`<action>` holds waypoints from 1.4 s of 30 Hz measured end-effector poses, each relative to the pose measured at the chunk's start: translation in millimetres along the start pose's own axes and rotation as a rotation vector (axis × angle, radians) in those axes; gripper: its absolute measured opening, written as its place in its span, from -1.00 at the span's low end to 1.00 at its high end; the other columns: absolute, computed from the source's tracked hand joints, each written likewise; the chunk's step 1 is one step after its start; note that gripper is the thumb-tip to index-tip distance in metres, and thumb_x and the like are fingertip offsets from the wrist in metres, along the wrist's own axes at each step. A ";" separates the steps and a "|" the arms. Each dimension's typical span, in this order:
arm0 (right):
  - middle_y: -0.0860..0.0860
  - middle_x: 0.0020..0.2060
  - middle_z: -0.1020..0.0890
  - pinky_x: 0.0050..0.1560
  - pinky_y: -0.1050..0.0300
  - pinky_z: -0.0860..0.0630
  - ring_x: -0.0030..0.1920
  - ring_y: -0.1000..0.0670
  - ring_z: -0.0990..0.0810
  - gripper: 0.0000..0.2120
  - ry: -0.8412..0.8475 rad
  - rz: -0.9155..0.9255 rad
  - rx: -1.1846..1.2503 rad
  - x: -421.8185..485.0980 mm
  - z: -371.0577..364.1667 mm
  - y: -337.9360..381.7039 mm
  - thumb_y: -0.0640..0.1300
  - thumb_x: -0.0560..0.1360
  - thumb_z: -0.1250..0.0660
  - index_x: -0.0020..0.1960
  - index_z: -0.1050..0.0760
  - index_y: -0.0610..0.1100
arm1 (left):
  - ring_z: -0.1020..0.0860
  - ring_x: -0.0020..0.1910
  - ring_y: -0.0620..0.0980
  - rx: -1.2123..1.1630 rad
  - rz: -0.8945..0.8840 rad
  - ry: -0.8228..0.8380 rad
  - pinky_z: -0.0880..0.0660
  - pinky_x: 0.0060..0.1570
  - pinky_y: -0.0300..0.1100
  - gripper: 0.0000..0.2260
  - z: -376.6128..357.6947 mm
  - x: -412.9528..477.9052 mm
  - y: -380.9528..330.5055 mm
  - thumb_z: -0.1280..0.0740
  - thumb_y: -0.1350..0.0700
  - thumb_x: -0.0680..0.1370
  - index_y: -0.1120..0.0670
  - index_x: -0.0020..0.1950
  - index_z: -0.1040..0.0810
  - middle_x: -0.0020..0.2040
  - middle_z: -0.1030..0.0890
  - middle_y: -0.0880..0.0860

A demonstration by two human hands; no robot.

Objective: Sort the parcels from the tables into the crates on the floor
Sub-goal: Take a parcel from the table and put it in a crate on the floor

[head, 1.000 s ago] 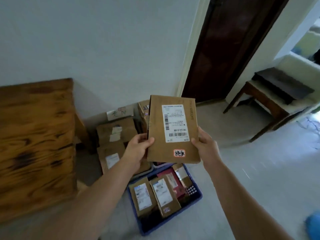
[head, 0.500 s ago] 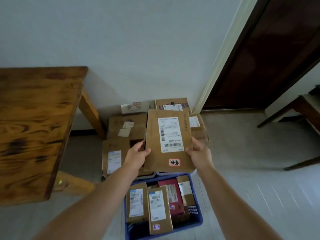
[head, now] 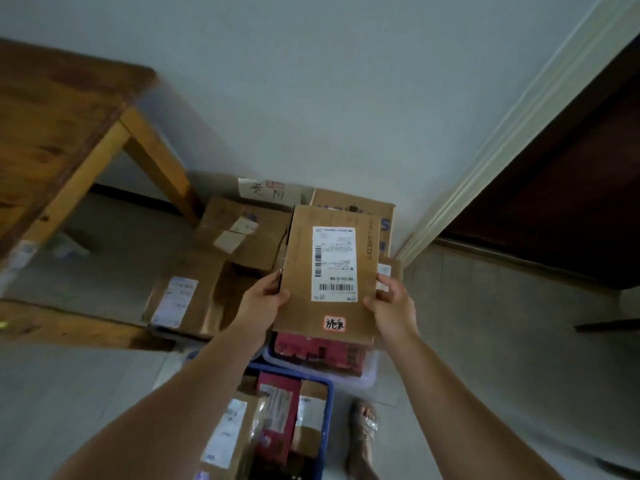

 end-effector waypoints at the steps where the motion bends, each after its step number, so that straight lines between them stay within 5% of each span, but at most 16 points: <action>1: 0.02 0.09 -0.60 -0.12 0.25 -0.45 0.02 0.06 -0.56 -0.54 0.007 0.030 -0.025 20.1 10.9 11.1 -0.31 0.50 -0.32 0.34 -0.42 0.00 | -0.52 0.19 0.09 -0.048 0.004 -0.006 -0.46 0.20 0.08 -0.65 -18.7 10.0 -6.0 -0.26 0.25 0.58 -0.07 0.30 -0.50 0.19 -0.58 0.02; 3: 0.07 0.07 -0.58 -0.04 0.23 -0.42 0.02 0.09 -0.53 -0.55 0.011 0.088 -0.067 60.2 23.9 34.8 -0.32 0.50 -0.33 0.33 -0.42 -0.02 | -0.52 0.17 0.09 -0.128 0.003 -0.026 -0.48 0.12 0.02 -0.63 -48.5 31.0 -23.8 -0.25 0.26 0.58 -0.02 0.35 -0.46 0.19 -0.58 0.03; 7: 0.21 -0.15 -0.51 -0.06 0.17 -0.48 -0.14 0.18 -0.51 -0.62 0.025 0.177 -0.098 132.0 22.8 79.7 -0.33 0.51 -0.31 0.20 -0.39 0.03 | -0.50 0.19 0.08 -0.133 -0.088 -0.076 -0.41 0.25 0.16 -0.63 -80.4 92.0 -69.8 -0.24 0.25 0.57 -0.04 0.35 -0.45 0.20 -0.57 0.01; 10: 0.12 -0.06 -0.57 -0.17 0.23 -0.51 -0.09 0.16 -0.57 -0.60 0.034 0.209 -0.069 178.3 11.4 94.9 -0.34 0.50 -0.32 0.22 -0.36 0.02 | -0.49 0.21 0.07 -0.135 -0.143 -0.087 -0.39 0.27 0.19 -0.65 -90.4 139.3 -94.0 -0.23 0.25 0.58 -0.07 0.31 -0.48 0.19 -0.57 -0.03; 14: 0.13 -0.06 -0.54 -0.28 0.36 -0.42 -0.12 0.25 -0.51 -0.59 0.042 0.242 -0.075 216.3 -4.8 89.9 -0.41 0.49 -0.29 0.17 -0.34 0.00 | -0.49 0.23 0.04 -0.142 -0.169 -0.113 -0.42 0.26 0.12 -0.64 -94.9 178.8 -92.4 -0.20 0.30 0.59 0.00 0.33 -0.47 0.20 -0.56 -0.02; 19: 0.18 -0.10 -0.52 -0.20 0.34 -0.47 -0.10 0.23 -0.52 -0.60 0.047 0.274 -0.104 242.9 -17.7 73.7 -0.44 0.48 -0.29 0.11 -0.33 0.00 | -0.50 0.14 -0.01 -0.083 -0.202 -0.141 -0.47 0.10 -0.06 -0.74 -96.6 203.8 -81.4 -0.24 0.22 0.59 0.05 0.28 -0.45 0.22 -0.55 0.03; 25: 0.16 -0.12 -0.53 -0.21 0.28 -0.50 -0.13 0.19 -0.55 -0.60 0.059 0.231 -0.113 259.3 -28.3 46.4 -0.41 0.48 -0.32 0.15 -0.30 -0.04 | -0.46 0.09 -0.04 0.167 -0.267 -0.191 -0.39 0.07 -0.14 -0.73 -97.9 225.0 -86.2 -0.21 0.11 0.62 0.09 0.32 -0.45 0.16 -0.52 0.02; 29: 0.07 0.07 -0.54 -0.25 0.34 -0.47 -0.03 0.11 -0.55 -0.51 0.079 0.198 -0.172 259.0 -30.9 26.4 -0.32 0.52 -0.31 0.36 -0.25 -0.04 | -0.47 0.15 0.03 0.326 -0.276 -0.206 -0.35 0.03 -0.19 -0.71 -100.0 230.2 -83.9 -0.21 0.08 0.62 0.12 0.31 -0.45 0.19 -0.52 0.07; 38: -0.01 0.07 -0.62 0.11 -0.11 -0.57 0.08 -0.05 -0.61 -0.51 0.135 0.060 -0.338 271.3 -44.4 0.4 -0.24 0.51 -0.34 0.39 -0.30 -0.04 | -0.45 0.29 0.13 0.715 -0.195 -0.155 -0.38 0.23 0.00 -0.62 -99.2 249.7 -53.8 -0.21 0.04 0.61 0.10 0.42 -0.36 0.31 -0.50 0.13; 42: -0.01 0.06 -0.63 0.00 0.04 -0.58 0.02 -0.02 -0.60 -0.59 0.081 0.117 -0.456 274.8 -47.4 6.3 -0.19 0.51 -0.32 0.34 -0.38 -0.07 | -0.38 0.36 0.15 0.788 -0.227 -0.132 -0.33 0.31 0.03 -0.54 -98.1 258.5 -50.7 -0.20 0.03 0.61 0.06 0.50 -0.23 0.39 -0.42 0.14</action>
Point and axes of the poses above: each hand's wrist, its own x-axis towards the middle knuckle, its own z-axis out of the back of the hand, y = z × x, the point moved 8 cm from there along x, towards the middle knuckle
